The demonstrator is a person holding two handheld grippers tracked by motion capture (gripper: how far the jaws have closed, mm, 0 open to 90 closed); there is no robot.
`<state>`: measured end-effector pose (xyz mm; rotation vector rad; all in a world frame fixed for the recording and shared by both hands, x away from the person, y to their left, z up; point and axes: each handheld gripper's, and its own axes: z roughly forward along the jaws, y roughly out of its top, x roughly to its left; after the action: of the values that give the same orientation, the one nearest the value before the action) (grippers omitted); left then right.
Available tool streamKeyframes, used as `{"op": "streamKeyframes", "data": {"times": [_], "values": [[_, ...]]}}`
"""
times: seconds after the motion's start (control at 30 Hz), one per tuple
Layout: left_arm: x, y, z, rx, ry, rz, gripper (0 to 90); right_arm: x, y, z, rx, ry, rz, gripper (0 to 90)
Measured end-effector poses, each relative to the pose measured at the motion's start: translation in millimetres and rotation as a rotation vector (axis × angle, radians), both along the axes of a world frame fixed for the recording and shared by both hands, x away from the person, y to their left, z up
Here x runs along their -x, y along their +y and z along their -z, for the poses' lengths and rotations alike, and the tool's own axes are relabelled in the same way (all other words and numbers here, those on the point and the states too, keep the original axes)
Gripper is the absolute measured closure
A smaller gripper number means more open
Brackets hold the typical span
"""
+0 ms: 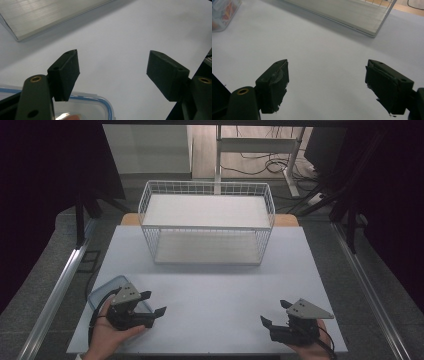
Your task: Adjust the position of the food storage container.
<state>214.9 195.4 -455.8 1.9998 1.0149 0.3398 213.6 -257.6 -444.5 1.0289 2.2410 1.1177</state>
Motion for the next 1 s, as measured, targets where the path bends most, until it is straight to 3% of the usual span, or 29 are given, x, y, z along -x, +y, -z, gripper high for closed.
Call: {"op": "streamKeyframes", "data": {"times": [0.2, 0.27, 0.4, 0.6, 0.73, 0.8, 1.0], "values": [[0.4, 0.5, -2.7, 0.002, 0.002, 0.008, 25.5, 0.6, -1.0, 0.3, 0.009, 0.002, 0.017, 21.0], [-0.9, 0.2, -4.5, 0.004, 0.009, 0.030, 25.5, -0.6, -0.3, 3.8, 0.016, 0.023, 0.015, 21.1], [-2.1, -0.2, -10.5, 0.001, -0.008, 0.044, 25.5, -0.3, 2.0, 5.6, 0.024, 0.033, 0.016, 21.0], [-2.0, 11.3, -22.0, 0.018, -0.021, 0.015, 25.8, -0.5, 2.7, 4.2, 0.019, 0.036, 0.013, 21.1], [1.4, 24.3, -28.6, 0.008, -0.021, -0.013, 25.9, -2.1, 1.4, 6.8, 0.014, 0.064, 0.023, 20.9], [3.0, 31.0, -30.5, -0.001, -0.022, -0.026, 26.0, -3.1, -0.4, 5.4, -0.020, 0.087, 0.031, 20.9], [8.8, 51.7, -35.1, -0.015, -0.006, -0.053, 28.3, -4.3, -2.8, 5.0, -0.026, 0.089, 0.042, 21.0]]}}
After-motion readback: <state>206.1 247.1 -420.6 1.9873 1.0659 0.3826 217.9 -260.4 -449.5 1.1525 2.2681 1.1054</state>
